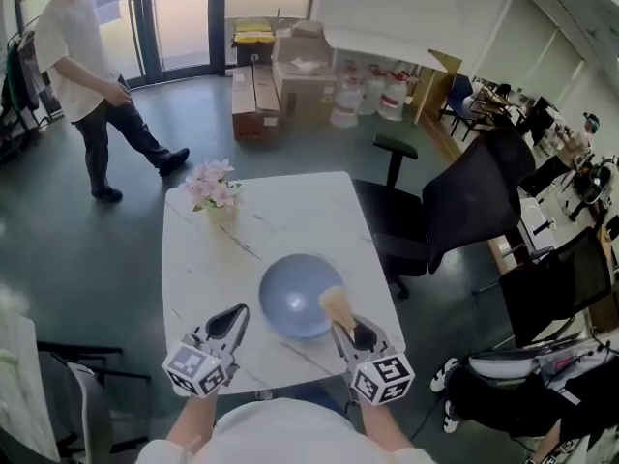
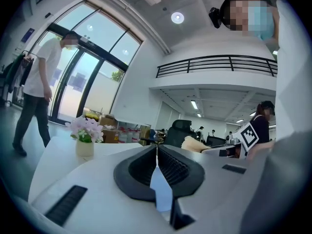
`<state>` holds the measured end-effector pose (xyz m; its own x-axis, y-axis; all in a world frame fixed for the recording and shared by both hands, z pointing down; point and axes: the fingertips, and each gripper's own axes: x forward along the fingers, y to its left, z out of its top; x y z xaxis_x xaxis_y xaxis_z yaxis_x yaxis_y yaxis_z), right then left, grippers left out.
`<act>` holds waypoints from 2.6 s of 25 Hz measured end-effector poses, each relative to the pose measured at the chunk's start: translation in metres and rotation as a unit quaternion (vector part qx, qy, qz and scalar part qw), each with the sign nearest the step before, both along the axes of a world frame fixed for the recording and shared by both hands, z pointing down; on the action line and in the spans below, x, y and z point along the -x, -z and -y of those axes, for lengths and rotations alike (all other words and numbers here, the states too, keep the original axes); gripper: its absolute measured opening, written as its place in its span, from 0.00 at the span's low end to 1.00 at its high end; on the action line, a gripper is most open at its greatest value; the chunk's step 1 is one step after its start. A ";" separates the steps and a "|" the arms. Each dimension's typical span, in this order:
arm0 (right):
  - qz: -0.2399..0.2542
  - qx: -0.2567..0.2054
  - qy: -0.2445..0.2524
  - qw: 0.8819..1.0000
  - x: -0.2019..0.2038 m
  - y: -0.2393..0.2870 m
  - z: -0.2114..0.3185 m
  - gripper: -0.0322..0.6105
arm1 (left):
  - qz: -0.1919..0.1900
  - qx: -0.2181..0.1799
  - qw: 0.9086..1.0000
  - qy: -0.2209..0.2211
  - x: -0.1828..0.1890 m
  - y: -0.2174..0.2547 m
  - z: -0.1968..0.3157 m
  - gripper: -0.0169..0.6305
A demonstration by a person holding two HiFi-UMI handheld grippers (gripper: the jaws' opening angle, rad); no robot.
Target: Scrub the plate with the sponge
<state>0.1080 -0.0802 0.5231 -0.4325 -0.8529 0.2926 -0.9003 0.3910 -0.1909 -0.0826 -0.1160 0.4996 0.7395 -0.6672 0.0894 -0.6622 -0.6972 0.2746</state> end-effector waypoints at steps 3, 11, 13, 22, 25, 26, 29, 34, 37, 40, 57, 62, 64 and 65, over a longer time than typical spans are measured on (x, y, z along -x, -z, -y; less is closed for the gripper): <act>0.001 0.004 0.012 1.000 -0.001 -0.003 0.012 0.24 | 0.003 0.006 1.000 0.008 -0.004 -0.004 0.008 0.08; 0.002 0.008 0.029 1.000 -0.007 -0.007 0.040 0.24 | 0.011 0.021 1.000 0.015 -0.018 -0.015 0.031 0.08; 0.000 0.010 0.031 0.999 -0.008 -0.009 0.046 0.24 | 0.014 0.026 0.999 0.017 -0.019 -0.020 0.037 0.08; -0.001 0.018 0.041 0.999 -0.010 -0.013 0.060 0.24 | 0.035 0.050 0.998 0.012 -0.029 -0.042 0.055 0.08; 0.000 0.020 0.044 0.999 -0.010 -0.016 0.063 0.24 | 0.046 0.064 0.997 0.013 -0.030 -0.056 0.062 0.08; 0.000 0.020 0.044 0.999 -0.010 -0.016 0.063 0.24 | 0.049 0.069 0.996 0.013 -0.031 -0.061 0.064 0.08; 0.001 0.022 0.045 0.999 -0.010 -0.018 0.065 0.24 | 0.054 0.089 0.994 0.012 -0.032 -0.075 0.068 0.08; 0.000 0.024 0.042 0.999 -0.014 -0.019 0.066 0.24 | 0.036 0.121 0.992 0.018 -0.032 -0.090 0.073 0.08; 0.000 0.025 0.039 0.999 -0.015 -0.020 0.067 0.24 | 0.022 0.141 0.989 0.027 -0.029 -0.100 0.076 0.08; 0.002 0.029 0.038 0.999 -0.015 -0.023 0.066 0.24 | 0.020 0.171 0.984 0.036 -0.026 -0.115 0.077 0.08; -0.001 0.038 0.033 0.999 -0.018 -0.030 0.065 0.24 | 0.027 0.334 0.942 0.026 -0.037 -0.194 0.064 0.38; 0.000 0.040 0.034 0.999 -0.018 -0.030 0.065 0.24 | 0.022 0.356 0.933 0.036 -0.039 -0.204 0.069 0.39; -0.001 0.041 0.034 0.999 -0.018 -0.031 0.065 0.24 | 0.025 0.364 0.930 0.038 -0.040 -0.207 0.070 0.39; -0.001 0.041 0.035 0.999 -0.018 -0.032 0.065 0.24 | 0.028 0.367 0.929 0.037 -0.040 -0.209 0.070 0.39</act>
